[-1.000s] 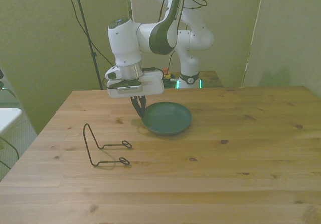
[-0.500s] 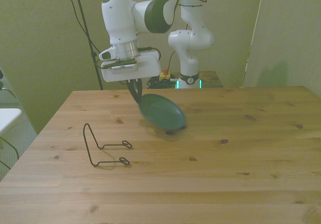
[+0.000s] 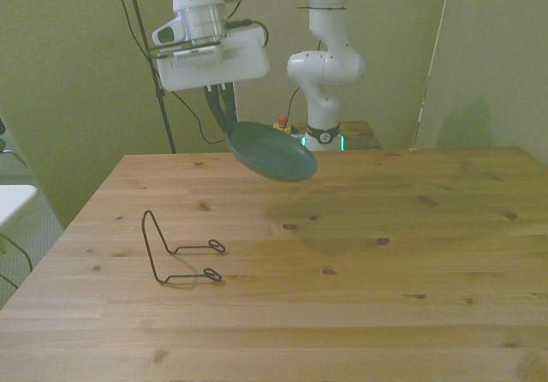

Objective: Load the plate

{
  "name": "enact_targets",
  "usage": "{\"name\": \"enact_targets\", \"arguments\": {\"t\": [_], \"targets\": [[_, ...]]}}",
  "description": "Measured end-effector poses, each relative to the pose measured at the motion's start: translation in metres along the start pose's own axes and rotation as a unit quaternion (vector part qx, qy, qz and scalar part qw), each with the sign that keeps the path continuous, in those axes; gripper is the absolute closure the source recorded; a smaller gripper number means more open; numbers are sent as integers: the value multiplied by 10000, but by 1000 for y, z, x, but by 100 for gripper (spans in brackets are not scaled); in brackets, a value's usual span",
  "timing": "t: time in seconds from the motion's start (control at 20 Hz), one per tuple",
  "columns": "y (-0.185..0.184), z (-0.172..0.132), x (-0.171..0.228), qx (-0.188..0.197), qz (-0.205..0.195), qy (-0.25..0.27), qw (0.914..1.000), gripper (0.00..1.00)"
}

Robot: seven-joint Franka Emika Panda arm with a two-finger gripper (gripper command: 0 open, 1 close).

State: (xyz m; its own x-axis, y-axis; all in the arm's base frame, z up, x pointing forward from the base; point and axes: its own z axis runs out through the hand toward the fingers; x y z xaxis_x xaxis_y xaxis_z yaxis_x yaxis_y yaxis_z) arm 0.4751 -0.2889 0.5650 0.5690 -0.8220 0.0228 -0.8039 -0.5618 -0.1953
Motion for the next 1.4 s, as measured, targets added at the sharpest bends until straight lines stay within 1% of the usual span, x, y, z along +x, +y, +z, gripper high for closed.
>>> {"name": "enact_targets", "arguments": {"t": [0.2, 0.35, 0.55, 0.7, 0.9, 1.15, 1.4], "targets": [[9, -43, 24, -209, 290, 151, 9992, 100], [8, -55, 51, -449, 522, 307, 9972, 100], [-3, -47, 87, -892, 679, 619, 9918, 100], [-12, -44, 102, -1138, 740, 839, 9872, 100], [-21, -44, 112, -1397, 775, 1161, 9803, 100], [-46, -35, 117, -1684, 755, 1455, 9720, 100], [-65, -33, 124, -1845, 658, 1746, 9650, 100]]}}
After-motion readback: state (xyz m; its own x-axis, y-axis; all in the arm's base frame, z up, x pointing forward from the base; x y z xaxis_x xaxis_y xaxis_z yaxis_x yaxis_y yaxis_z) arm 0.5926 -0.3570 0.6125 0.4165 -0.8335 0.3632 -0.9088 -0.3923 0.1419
